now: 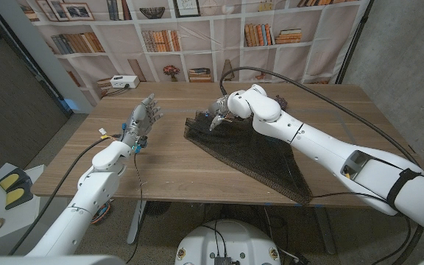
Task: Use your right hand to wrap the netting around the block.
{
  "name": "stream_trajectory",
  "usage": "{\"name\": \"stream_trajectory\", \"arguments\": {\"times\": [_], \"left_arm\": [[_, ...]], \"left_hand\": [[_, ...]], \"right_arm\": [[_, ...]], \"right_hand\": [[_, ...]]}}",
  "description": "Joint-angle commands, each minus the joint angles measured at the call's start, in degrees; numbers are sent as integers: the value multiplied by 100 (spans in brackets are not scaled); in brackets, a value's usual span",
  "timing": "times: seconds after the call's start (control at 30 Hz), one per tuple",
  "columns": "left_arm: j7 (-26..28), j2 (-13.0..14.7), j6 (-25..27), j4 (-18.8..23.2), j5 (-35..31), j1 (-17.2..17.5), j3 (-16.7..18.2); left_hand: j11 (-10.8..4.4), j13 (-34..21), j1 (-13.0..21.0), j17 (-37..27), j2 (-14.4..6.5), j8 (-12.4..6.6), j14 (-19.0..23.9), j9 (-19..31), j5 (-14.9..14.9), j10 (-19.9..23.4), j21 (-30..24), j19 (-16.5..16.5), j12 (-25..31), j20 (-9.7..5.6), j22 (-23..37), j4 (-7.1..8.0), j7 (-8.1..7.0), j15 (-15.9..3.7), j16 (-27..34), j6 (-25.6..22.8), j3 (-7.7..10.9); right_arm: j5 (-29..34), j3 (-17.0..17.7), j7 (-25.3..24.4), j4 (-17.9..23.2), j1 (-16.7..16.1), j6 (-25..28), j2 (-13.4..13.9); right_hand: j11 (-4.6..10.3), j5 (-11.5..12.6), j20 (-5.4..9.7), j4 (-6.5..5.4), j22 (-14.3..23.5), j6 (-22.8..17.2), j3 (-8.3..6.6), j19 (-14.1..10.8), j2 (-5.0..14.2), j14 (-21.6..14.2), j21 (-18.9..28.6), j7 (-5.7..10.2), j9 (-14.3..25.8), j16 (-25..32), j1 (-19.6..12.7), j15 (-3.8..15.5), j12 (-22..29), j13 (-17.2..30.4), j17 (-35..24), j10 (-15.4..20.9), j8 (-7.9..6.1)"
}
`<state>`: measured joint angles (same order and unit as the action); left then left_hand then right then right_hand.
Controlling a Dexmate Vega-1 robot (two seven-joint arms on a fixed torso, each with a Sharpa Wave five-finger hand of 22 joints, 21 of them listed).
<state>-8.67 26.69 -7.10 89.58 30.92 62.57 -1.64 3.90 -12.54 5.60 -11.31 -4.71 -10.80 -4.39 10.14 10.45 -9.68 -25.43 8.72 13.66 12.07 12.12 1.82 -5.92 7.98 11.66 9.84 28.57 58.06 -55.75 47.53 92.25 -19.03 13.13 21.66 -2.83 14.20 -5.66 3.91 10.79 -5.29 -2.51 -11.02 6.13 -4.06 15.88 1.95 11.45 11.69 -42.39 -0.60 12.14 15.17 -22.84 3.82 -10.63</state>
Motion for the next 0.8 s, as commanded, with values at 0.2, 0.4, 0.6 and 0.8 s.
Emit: {"name": "stream_trajectory", "arguments": {"times": [0.2,0.4,0.6,0.8], "left_arm": [[-15,4,18,-42,34,-25,17],[-30,-11,10,-112,34,-73,6],[-36,-19,25,-176,32,-121,-3],[-56,-33,29,-264,24,-185,-25]], "left_hand": [[-18,-17,-35,-10,0,-3,39,19,14,11,18,-56,3,13,10,-38,-35,30,7,190,17],[-7,-17,-36,-10,1,-4,38,19,14,18,20,-58,5,13,10,-38,-33,29,7,186,17],[-17,-17,-37,-10,0,-3,38,19,14,16,22,-55,4,13,10,-39,-35,32,6,189,17],[-13,-17,-38,-10,-1,0,39,19,15,23,24,-55,6,13,10,-39,-41,36,6,196,17]], "right_arm": [[59,-321,-67,-842,266,-202,-371],[33,-434,-172,-1136,343,-332,-471],[-71,-502,-262,-1441,394,-431,-561],[-116,-440,-950,-1414,225,-529,-435]], "right_hand": [[-11,78,92,163,11,235,-93,-8,29,155,-29,-61,12,-44,-244,-23,-43,10,30,-168,22],[-6,117,154,269,10,168,-180,-40,82,126,-30,-72,11,-15,-421,10,14,8,49,-96,-35],[18,149,180,350,9,65,-242,-200,99,-72,17,-64,9,64,-553,108,79,3,69,16,-82],[206,264,391,453,5,-780,-430,-901,216,-1187,225,8,10,472,-838,545,516,-5,30,1023,-313]]}}
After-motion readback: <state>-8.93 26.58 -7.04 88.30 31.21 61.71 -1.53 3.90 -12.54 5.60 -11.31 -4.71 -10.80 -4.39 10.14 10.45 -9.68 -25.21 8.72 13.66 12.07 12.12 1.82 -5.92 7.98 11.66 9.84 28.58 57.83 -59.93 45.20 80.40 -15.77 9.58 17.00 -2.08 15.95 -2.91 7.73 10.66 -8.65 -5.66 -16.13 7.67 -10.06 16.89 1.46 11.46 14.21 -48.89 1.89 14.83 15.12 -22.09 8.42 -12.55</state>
